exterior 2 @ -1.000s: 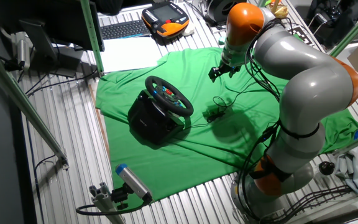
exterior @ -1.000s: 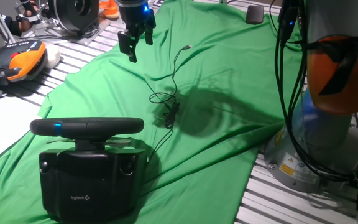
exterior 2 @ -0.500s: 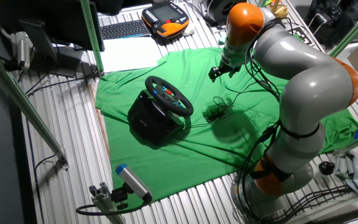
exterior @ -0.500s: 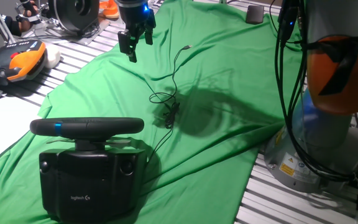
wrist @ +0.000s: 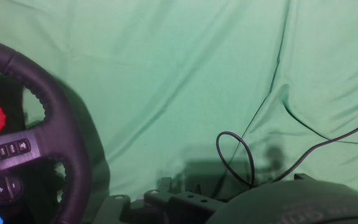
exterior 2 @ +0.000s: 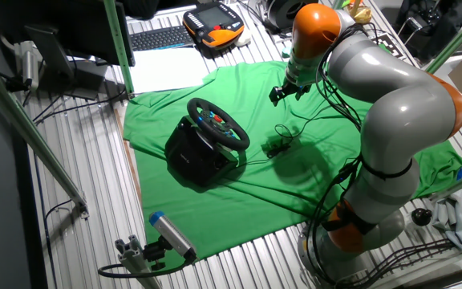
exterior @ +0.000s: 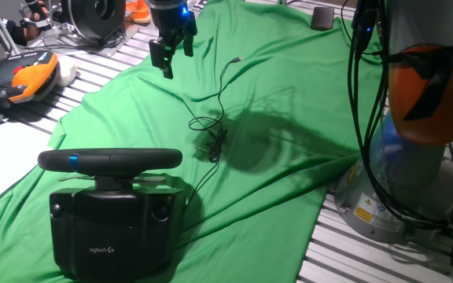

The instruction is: Rotate the steering wheel 90 degrees counterclockwise

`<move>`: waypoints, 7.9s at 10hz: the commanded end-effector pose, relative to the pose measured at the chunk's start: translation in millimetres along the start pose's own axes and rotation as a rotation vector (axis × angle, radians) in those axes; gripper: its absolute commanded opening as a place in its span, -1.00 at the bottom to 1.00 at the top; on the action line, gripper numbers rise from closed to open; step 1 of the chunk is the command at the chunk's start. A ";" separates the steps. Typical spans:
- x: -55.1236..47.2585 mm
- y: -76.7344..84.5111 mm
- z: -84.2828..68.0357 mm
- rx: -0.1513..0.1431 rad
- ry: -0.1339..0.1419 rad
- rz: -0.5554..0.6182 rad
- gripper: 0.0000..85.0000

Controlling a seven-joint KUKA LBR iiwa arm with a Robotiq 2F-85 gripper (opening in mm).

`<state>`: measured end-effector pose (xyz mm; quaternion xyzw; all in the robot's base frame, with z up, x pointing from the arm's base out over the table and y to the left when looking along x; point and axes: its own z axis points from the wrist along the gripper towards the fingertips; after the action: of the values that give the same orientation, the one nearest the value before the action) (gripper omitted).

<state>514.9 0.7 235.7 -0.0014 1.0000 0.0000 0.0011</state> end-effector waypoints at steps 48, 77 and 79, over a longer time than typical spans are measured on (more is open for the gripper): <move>-29.8 127.2 2.5 -0.252 0.308 -0.121 -1.00; 26.9 230.0 -6.3 -0.135 0.269 0.041 -1.00; 31.4 233.2 -4.6 -0.144 0.285 0.046 -1.00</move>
<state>482.7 234.0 240.4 0.0216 0.9871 0.0716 -0.1415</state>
